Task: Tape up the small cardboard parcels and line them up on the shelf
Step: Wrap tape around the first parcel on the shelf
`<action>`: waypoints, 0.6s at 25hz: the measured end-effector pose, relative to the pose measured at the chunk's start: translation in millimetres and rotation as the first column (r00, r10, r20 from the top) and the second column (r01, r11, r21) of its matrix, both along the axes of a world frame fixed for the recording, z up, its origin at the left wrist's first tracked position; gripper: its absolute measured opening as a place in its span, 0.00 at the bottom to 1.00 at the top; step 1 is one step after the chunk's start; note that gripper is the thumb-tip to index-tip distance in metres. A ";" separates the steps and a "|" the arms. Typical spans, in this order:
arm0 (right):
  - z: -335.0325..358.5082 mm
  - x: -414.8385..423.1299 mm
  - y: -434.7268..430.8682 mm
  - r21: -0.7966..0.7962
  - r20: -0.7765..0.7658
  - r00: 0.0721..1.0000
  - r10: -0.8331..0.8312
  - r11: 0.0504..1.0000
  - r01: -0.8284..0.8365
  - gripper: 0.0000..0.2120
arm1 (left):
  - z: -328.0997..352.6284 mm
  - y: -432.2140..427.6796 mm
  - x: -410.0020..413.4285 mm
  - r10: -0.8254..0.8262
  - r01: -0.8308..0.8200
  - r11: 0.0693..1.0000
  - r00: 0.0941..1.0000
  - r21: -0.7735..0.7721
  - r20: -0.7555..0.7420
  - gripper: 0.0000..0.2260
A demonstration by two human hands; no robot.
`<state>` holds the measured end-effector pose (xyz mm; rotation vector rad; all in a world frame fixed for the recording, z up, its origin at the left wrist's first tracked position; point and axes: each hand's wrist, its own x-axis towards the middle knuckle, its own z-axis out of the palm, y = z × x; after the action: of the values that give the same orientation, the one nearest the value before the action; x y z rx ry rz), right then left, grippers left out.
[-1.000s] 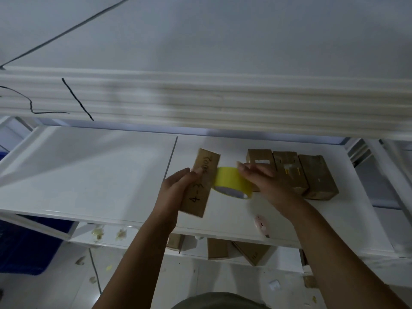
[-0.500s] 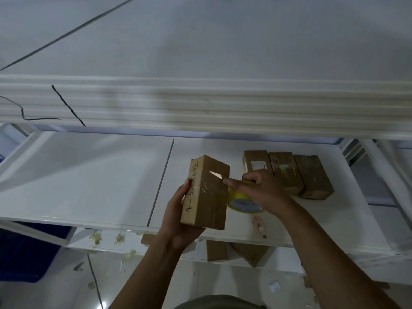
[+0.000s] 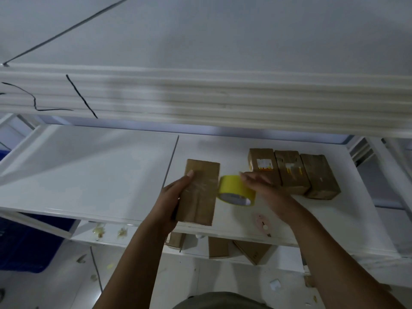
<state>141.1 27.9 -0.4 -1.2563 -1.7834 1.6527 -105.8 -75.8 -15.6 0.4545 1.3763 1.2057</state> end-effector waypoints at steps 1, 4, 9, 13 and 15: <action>-0.7 4.5 1.6 -0.055 -0.060 0.997 0.045 0.997 -0.048 0.26 | -3.8 -3.0 -6.6 0.038 -0.037 0.999 0.999 -0.024 0.024 0.29; -0.9 0.6 4.9 0.094 -0.060 0.982 0.179 0.980 -0.173 0.32 | -17.6 -14.2 -23.2 0.083 -0.082 0.997 0.993 -0.010 0.082 0.33; -10.3 -25.1 36.4 0.266 0.432 0.901 0.025 0.952 -0.154 0.31 | -31.8 -12.4 -49.6 0.063 -0.061 0.998 0.994 -0.025 0.085 0.28; -26.2 -49.9 57.3 0.268 0.725 0.689 0.025 0.911 -0.314 0.26 | -48.9 14.2 -48.3 0.108 -0.156 0.976 0.953 -0.153 -0.283 0.23; -33.4 -61.8 61.6 0.255 0.825 0.565 0.001 0.891 -0.374 0.26 | -57.9 24.0 -43.5 0.060 -0.134 0.982 0.886 -0.131 -0.460 0.25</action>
<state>79.3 89.6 -33.8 -1.8130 -2.7025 0.6509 -149.3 -51.8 -73.5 0.5849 1.9040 1.0966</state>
